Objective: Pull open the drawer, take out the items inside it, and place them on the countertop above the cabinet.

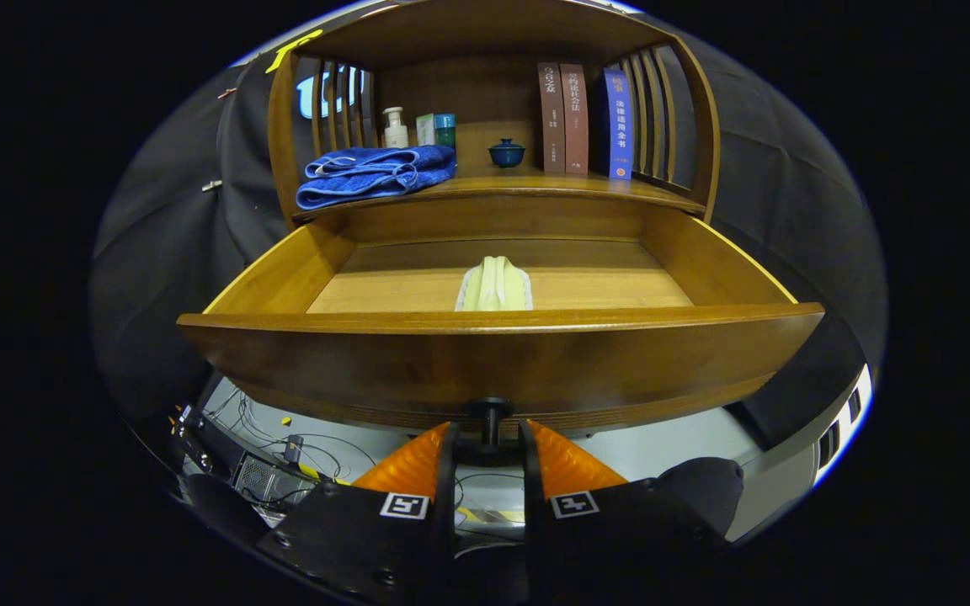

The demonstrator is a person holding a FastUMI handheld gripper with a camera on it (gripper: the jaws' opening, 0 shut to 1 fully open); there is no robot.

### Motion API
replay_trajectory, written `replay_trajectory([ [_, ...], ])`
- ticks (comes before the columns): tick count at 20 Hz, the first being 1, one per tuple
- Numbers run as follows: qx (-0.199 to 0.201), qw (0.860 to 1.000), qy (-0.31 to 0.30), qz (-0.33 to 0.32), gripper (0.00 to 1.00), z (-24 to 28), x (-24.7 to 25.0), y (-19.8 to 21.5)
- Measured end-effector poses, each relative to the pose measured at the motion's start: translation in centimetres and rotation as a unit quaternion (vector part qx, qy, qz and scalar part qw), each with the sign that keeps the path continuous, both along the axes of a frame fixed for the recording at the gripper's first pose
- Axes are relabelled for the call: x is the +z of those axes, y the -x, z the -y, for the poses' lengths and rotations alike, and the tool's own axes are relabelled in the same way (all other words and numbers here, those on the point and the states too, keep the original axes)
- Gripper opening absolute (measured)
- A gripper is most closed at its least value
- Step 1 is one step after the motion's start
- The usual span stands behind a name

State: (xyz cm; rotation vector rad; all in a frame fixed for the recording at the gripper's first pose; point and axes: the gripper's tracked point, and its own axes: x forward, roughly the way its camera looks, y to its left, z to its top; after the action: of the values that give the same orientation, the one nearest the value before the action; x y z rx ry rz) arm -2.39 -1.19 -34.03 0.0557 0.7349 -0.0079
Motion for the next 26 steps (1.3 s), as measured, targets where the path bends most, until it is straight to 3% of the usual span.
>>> replay_trajectory([
  [10, 0.007, 1.000, 0.006, 0.003, 0.38, 0.4, -0.2, -0.1],
  [13, 0.000, 1.000, 0.000, 0.000, 0.42, 0.4, -0.1, 0.1],
  [16, 0.002, 1.000, -0.002, -0.006, 0.53, 0.1, -0.1, 0.7],
  [20, -0.003, 1.000, -0.006, -0.015, 0.99, 0.6, 1.1, 1.6],
  [26, -0.017, 0.997, -0.038, 0.071, 0.99, 1.3, 10.2, 0.5],
])
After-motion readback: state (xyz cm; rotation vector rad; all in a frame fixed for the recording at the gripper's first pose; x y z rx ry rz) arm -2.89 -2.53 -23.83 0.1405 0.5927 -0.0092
